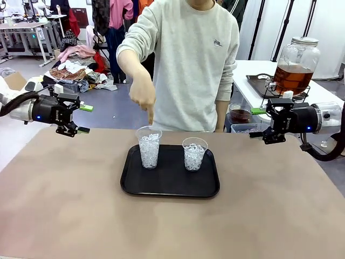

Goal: Pour the drink into the iced cup.
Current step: Pick up the iced cup indicated by the human and present it to them.

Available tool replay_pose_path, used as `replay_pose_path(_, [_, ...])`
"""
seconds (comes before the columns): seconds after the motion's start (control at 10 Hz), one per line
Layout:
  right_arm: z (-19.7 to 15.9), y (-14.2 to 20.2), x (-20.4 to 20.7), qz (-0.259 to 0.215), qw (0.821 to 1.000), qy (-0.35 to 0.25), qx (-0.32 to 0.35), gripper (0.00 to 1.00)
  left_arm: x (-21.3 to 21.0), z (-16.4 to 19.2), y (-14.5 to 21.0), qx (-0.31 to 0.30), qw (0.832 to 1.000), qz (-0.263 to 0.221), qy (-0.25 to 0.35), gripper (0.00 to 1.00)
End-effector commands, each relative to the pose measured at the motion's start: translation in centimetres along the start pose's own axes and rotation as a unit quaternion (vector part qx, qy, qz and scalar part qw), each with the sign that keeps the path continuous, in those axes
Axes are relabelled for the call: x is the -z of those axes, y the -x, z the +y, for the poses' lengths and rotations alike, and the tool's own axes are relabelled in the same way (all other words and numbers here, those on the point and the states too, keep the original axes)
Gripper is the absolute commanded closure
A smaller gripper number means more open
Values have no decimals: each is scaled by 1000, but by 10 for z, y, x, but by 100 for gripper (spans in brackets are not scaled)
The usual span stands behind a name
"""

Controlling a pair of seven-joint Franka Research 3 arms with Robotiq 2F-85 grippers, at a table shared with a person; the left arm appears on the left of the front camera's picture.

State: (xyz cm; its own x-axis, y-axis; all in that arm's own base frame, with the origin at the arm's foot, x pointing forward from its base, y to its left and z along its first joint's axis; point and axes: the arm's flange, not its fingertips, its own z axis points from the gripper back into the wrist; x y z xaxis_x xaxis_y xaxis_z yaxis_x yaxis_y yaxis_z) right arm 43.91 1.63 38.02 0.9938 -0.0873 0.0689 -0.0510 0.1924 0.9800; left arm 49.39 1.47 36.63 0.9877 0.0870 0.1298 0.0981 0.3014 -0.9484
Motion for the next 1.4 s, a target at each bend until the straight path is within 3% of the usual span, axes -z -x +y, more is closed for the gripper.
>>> replay_pose_path(0.0, [2, 0, -1, -1, 1000, 0, -1, 0, 0, 0, 1, -2, 1000, -4, 3, 0])
replay_pose_path(0.3, [2, 0, -1, -1, 1000, 0, -1, 0, 0, 0, 0, 0, 1000, 0, 0, 0])
replay_pose_path(0.7, [2, 0, -1, -1, 1000, 0, -1, 0, 9, -10, 2, 156, 986, 48, 12, 0])
replay_pose_path(0.9, [2, 0, -1, -1, 1000, 0, -1, 0, 8, -10, 7, 257, 964, 60, 13, 0])
replay_pose_path(1.1, [2, 0, -1, -1, 1000, 0, -1, 0, 13, -13, 15, 348, 937, 42, -6, 0])
replay_pose_path(1.3, [2, 0, -1, -1, 1000, 0, -1, 0, 21, -15, 21, 387, 921, 50, -5, 0])
